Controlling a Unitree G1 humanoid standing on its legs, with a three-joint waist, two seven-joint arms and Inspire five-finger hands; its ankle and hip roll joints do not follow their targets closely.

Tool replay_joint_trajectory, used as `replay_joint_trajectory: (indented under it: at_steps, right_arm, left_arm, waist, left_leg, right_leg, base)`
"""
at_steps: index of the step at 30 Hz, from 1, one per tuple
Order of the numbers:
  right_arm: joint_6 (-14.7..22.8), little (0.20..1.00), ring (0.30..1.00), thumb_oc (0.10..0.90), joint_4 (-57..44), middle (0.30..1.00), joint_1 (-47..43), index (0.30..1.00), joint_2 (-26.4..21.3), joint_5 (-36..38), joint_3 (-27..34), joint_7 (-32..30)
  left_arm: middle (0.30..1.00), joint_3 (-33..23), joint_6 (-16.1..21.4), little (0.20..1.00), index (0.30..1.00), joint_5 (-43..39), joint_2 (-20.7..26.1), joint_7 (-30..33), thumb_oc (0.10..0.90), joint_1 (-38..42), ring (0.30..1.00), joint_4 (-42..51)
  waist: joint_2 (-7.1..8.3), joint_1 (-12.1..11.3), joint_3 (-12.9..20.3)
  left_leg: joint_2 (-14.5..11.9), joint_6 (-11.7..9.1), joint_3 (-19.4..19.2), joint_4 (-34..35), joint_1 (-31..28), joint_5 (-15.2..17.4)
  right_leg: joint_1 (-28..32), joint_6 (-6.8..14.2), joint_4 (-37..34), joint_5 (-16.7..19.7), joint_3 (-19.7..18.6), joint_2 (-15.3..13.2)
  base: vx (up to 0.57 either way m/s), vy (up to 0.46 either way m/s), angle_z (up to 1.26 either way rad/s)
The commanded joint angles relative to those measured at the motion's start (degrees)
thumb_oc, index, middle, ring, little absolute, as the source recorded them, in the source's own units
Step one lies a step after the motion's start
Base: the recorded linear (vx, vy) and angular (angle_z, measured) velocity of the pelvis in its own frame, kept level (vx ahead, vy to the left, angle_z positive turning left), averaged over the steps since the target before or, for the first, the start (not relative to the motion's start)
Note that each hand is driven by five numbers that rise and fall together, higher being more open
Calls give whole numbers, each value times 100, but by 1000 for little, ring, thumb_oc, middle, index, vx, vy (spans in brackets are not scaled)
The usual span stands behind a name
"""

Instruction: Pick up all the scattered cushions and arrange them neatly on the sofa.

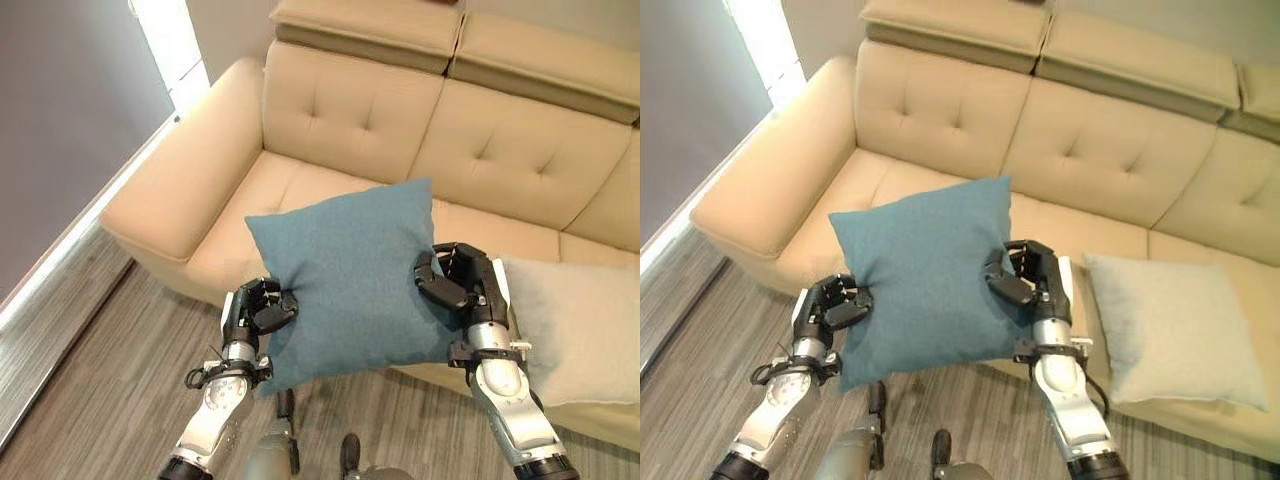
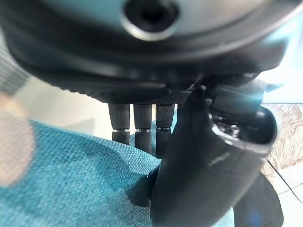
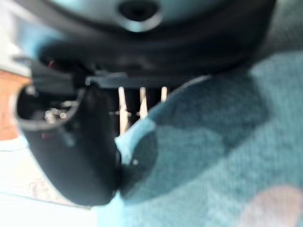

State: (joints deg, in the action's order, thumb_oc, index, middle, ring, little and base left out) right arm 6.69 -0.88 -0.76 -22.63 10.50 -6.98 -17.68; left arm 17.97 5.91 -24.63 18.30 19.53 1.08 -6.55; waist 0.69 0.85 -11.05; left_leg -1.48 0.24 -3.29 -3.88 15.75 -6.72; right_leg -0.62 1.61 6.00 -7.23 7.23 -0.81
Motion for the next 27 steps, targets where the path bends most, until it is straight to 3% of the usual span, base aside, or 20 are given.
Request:
replay_joint_trajectory:
  at_steps: [1, 2, 3, 4, 7, 9, 12, 14, 17, 18, 21, 22, 24, 25, 27]
  right_arm:
    - [788, 300, 300, 400, -812, 300, -629, 300, 250, -192, -143, 269]
    - [767, 300, 300, 400, -808, 300, -674, 300, 249, -233, -155, 292]
    - [766, 300, 300, 400, -807, 300, -679, 300, 248, -234, -154, 292]
    - [785, 300, 300, 400, -807, 300, -746, 300, 311, -231, -188, 291]
    - [790, 300, 300, 400, -805, 300, -761, 300, 381, -212, -222, 313]
    - [791, 300, 300, 400, -757, 300, -828, 300, 383, -164, -313, 408]
    - [803, 300, 300, 400, -709, 300, -878, 300, 371, -89, -341, 458]
    - [816, 300, 300, 400, -667, 300, -931, 300, 380, -53, -330, 453]
    - [833, 300, 300, 400, -713, 300, -857, 300, 376, -57, -300, 473]
    - [848, 300, 300, 400, -690, 300, -777, 300, 345, -138, -250, 461]
    - [862, 300, 300, 400, -753, 300, -655, 300, 258, -133, -171, 455]
    - [861, 300, 300, 400, -755, 300, -656, 300, 261, -132, -168, 455]
    - [885, 300, 300, 400, -787, 300, -632, 300, 178, -81, -135, 442]
    - [873, 300, 300, 400, -765, 300, -631, 300, 114, -40, -116, 400]
    - [855, 300, 300, 400, -772, 300, -624, 300, 95, -15, -120, 401]
  left_arm:
    - [300, 238, 747, 300, 300, 285, -12, -328, 400, 722, 300, 1058]
    - [300, 259, 747, 300, 300, 295, 35, -329, 400, 762, 300, 1061]
    - [300, 257, 747, 300, 300, 294, 34, -329, 400, 767, 300, 1060]
    - [300, 263, 744, 300, 300, 365, 108, -281, 400, 852, 300, 1064]
    - [300, 216, 763, 300, 300, 410, 114, -263, 400, 843, 300, 1076]
    - [300, 169, 798, 300, 300, 429, 123, -327, 400, 740, 300, 1116]
    - [300, 126, 797, 300, 300, 387, 98, -375, 400, 665, 300, 1128]
    - [300, 37, 818, 300, 300, 333, 78, -390, 400, 684, 300, 1088]
    - [300, 20, 848, 300, 300, 318, 42, -475, 400, 664, 300, 1077]
    - [300, 46, 861, 300, 300, 327, -15, -508, 400, 612, 300, 1076]
    - [300, 142, 855, 300, 300, 300, -85, -563, 400, 621, 300, 1076]
    - [300, 142, 855, 300, 300, 300, -82, -563, 400, 623, 300, 1076]
    - [300, 163, 874, 300, 300, 250, -120, -573, 400, 628, 300, 1101]
    - [300, 144, 881, 300, 300, 220, -148, -534, 400, 636, 300, 1086]
    - [300, 111, 876, 300, 300, 215, -146, -539, 400, 626, 300, 1087]
  waist:
    - [282, -101, 699]
    - [274, -63, 656]
    - [262, -71, 666]
    - [159, 1, 584]
    - [118, 18, 574]
    - [131, 31, 602]
    - [176, 45, 585]
    - [278, 44, 500]
    - [324, 77, 517]
    - [326, 109, 567]
    - [334, 165, 591]
    - [347, 176, 606]
    - [397, 198, 547]
    - [419, 155, 452]
    - [403, 130, 447]
  left_leg:
    - [303, 113, -98, -114, -228, 657]
    - [325, 176, -138, -73, -335, 681]
    - [310, 174, -142, -63, -318, 662]
    - [261, 257, -198, -2, -464, 734]
    - [256, 292, -265, 105, -656, 821]
    - [269, 253, -318, 286, -887, 908]
    - [305, 246, -306, 386, -1022, 963]
    - [394, 203, -338, 475, -1182, 1030]
    - [468, 193, -303, 548, -1309, 1074]
    - [491, 170, -277, 560, -1424, 1217]
    - [493, 46, -276, -231, -1287, 1651]
    - [506, 48, -271, -249, -1247, 1634]
    - [457, -112, -361, -1298, -779, 1837]
    - [341, -254, -355, -2037, -358, 1691]
    - [235, -213, -294, -2069, -152, 1823]
  right_leg:
    - [-169, 392, 1252, 31, -131, -415]
    - [-354, 487, 1663, 308, -154, -491]
    - [-376, 483, 1653, 332, -160, -475]
    - [-743, 528, 2278, 518, -117, -526]
    - [-981, 493, 2394, 449, 32, -614]
    - [-1031, 398, 1554, 250, 359, -580]
    - [-1315, 394, 952, 431, 462, -436]
    - [-1543, 495, 205, 840, 898, -461]
    - [-1332, 500, -169, 861, 844, -398]
    - [-1237, 436, -177, 869, 595, -313]
    - [-1034, 337, -316, 874, 643, -348]
    - [-1056, 335, -330, 896, 650, -361]
    - [-910, 261, -406, 863, 673, -421]
    - [-758, 152, -508, 791, 648, -421]
    - [-648, 162, -627, 725, 630, -379]
  base:
    - [262, 291, -15]
    - [89, 152, 8]
    - [87, 205, 14]
    - [49, 133, 12]
    - [176, 158, 3]
    - [235, 54, -9]
    - [166, -13, -32]
    - [195, -40, -21]
    - [217, -58, 1]
    - [230, -56, 12]
    - [222, -75, 16]
    - [123, -48, -1]
    - [74, -64, 17]
    - [71, -70, 19]
    - [114, -13, -7]
